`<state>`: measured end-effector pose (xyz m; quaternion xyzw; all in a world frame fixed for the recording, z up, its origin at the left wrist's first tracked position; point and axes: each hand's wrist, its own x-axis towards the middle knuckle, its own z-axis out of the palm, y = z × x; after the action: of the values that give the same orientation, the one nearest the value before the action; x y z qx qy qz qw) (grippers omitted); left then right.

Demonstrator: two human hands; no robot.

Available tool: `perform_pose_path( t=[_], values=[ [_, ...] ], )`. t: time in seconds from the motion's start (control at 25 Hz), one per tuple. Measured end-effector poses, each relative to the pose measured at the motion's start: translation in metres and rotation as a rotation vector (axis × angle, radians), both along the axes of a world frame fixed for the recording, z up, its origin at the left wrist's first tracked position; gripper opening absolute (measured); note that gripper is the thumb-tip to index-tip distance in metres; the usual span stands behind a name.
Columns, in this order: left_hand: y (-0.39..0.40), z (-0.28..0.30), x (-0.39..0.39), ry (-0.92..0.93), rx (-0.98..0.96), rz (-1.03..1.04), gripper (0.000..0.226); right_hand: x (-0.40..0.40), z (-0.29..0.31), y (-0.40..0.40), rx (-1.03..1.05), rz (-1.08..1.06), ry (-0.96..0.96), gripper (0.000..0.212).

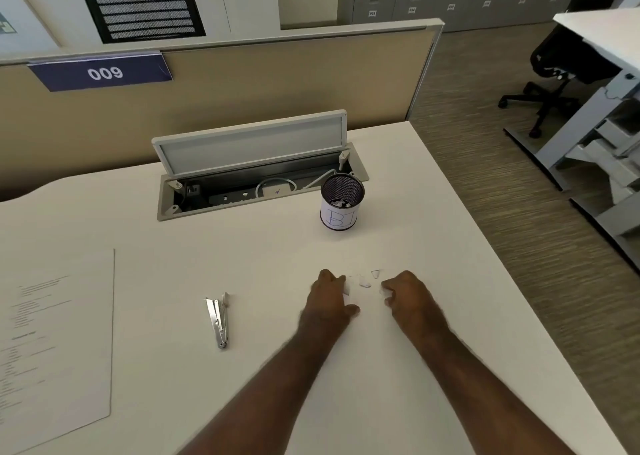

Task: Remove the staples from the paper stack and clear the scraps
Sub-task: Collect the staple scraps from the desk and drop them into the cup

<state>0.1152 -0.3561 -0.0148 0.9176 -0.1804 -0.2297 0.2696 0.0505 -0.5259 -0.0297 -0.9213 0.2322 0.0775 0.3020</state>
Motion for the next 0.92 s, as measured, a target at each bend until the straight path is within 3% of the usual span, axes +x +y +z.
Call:
perform_pose_path(
  t=[0.16,0.32,0.44,0.56,0.76,0.92],
  values=[
    [-0.023,0.002,0.0,-0.023,0.064,0.054,0.026,0.019,0.01,0.018,-0.048,0.041,-0.066,0.02],
    [-0.027,0.0,0.012,-0.035,0.045,0.117,0.031,0.034,0.017,0.015,-0.122,0.034,0.025,0.051],
    [-0.03,-0.001,0.021,0.03,0.045,0.15,0.027,0.039,0.019,0.016,-0.104,0.044,0.043,0.038],
    [-0.031,0.002,0.027,0.085,0.029,0.181,0.024,0.043,0.026,0.03,0.006,-0.022,0.041,0.007],
    [-0.029,-0.001,0.031,0.104,0.045,0.226,0.026,0.058,0.021,0.041,0.041,0.038,0.106,0.018],
    [-0.028,0.005,0.032,0.028,0.134,0.144,0.027,0.067,0.012,0.041,-0.181,0.187,0.091,0.015]
  ],
)
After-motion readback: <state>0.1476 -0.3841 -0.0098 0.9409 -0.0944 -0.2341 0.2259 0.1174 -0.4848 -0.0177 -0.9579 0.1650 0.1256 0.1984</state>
